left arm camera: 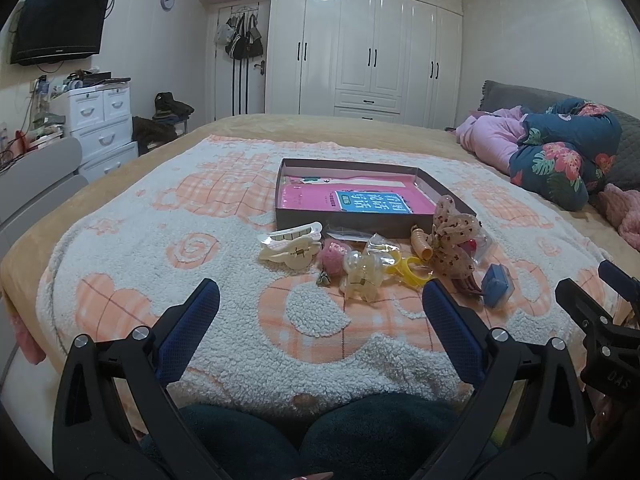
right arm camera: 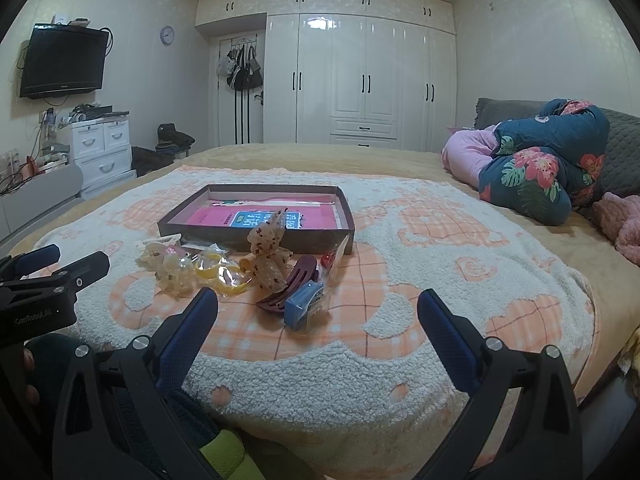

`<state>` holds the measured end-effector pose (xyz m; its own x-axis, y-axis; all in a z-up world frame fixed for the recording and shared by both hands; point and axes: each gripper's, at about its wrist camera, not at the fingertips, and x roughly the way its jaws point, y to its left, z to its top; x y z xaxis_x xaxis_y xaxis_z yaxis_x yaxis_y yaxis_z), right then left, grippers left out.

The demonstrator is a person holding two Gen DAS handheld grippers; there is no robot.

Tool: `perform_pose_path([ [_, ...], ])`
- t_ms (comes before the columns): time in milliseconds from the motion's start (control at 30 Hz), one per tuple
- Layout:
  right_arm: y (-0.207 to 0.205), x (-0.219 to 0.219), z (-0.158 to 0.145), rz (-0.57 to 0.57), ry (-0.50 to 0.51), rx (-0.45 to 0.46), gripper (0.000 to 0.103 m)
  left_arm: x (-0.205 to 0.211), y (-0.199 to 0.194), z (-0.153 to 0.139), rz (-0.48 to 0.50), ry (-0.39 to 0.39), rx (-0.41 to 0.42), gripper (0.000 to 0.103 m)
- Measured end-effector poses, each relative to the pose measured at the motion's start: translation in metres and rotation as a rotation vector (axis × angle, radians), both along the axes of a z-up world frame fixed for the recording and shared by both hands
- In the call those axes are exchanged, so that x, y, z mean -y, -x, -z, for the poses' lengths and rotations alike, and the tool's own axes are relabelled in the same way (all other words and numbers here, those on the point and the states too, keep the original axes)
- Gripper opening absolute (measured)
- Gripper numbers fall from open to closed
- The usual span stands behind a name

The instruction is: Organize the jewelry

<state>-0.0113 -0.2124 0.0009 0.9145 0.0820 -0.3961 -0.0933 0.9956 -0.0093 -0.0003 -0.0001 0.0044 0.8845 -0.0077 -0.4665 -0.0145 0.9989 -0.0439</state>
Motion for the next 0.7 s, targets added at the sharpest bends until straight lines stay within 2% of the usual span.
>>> perform_pose_path([
  [700,0.0003,-0.0002,-0.0007,-0.001,0.001,0.002,0.097,-0.0004,-0.0002,0.0001,0.0,-0.001,0.001,0.093],
])
